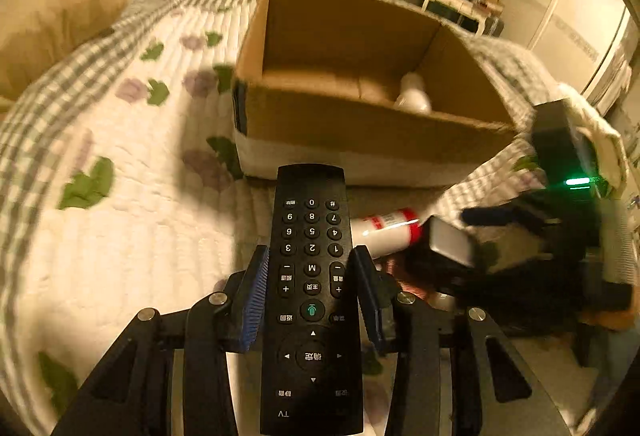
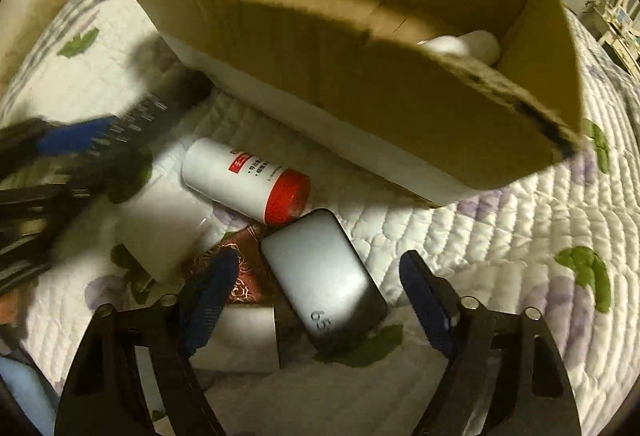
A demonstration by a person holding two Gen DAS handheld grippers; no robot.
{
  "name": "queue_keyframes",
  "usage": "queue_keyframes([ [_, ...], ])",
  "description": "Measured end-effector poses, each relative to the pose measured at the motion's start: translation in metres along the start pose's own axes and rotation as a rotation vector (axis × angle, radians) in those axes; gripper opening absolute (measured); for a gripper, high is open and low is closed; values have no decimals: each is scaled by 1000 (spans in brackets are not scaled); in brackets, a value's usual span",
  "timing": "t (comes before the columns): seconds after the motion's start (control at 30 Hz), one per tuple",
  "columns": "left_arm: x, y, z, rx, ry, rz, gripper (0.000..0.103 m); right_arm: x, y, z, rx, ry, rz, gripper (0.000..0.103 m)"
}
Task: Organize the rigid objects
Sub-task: 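Grasp the black TV remote with the left gripper while the right grasps the black USB charger, then lower the remote and USB charger into the box and open both grippers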
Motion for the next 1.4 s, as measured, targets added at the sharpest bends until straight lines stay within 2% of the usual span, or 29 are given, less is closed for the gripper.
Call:
queue_keyframes([
  [0.03, 1, -1, 5, 1, -11, -4, 42, 1, 1, -4, 2, 13, 7, 71],
  [0.07, 0, -2, 10, 2, -19, -10, 42, 1, 2, -9, -1, 30, 15, 64],
  [0.13, 2, -4, 16, 3, -26, -16, 42, 2, 5, -13, -5, 43, 33, 61],
  [0.23, 1, -7, 20, 9, -35, -27, 42, 2, 11, -7, -15, 16, 51, 56],
  [0.3, -1, -8, 21, 13, -41, -37, 42, -2, 17, 4, -24, -30, 72, 47],
  [0.4, 0, -10, 23, 11, -49, -61, 42, -4, 24, 26, -23, -120, 87, 43],
  [0.6, 11, -14, 50, 15, -116, -82, 42, 3, 24, 94, -31, -349, 15, 41],
  [0.77, 51, -23, 79, 10, -212, -107, 42, 18, 21, 172, -26, -527, 17, 41],
  [0.83, 75, -27, 90, 20, -264, -123, 42, 44, 16, 203, -42, -591, 5, 41],
  [0.93, 104, -32, 98, 37, -314, -136, 42, 65, 12, 234, -59, -641, -2, 41],
  [1.13, 159, -28, 80, 83, -354, -124, 42, 121, -15, 246, -113, -641, -48, 41],
  [1.27, 176, -19, 45, 106, -312, -109, 42, 146, -33, 221, -121, -587, -61, 41],
  [1.4, 176, -17, 9, 113, -258, -110, 42, 160, -42, 187, -114, -527, -68, 41],
])
Point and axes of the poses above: each gripper's, at about its wrist camera, not at the fingertips, and z roughly against the way its jaws point, y to its left, x to its top, the point moved 8 cm from there along -z, roughly the way its jaws point, and after that the axes turned 1 degree about -z, right-handed, at the moved point
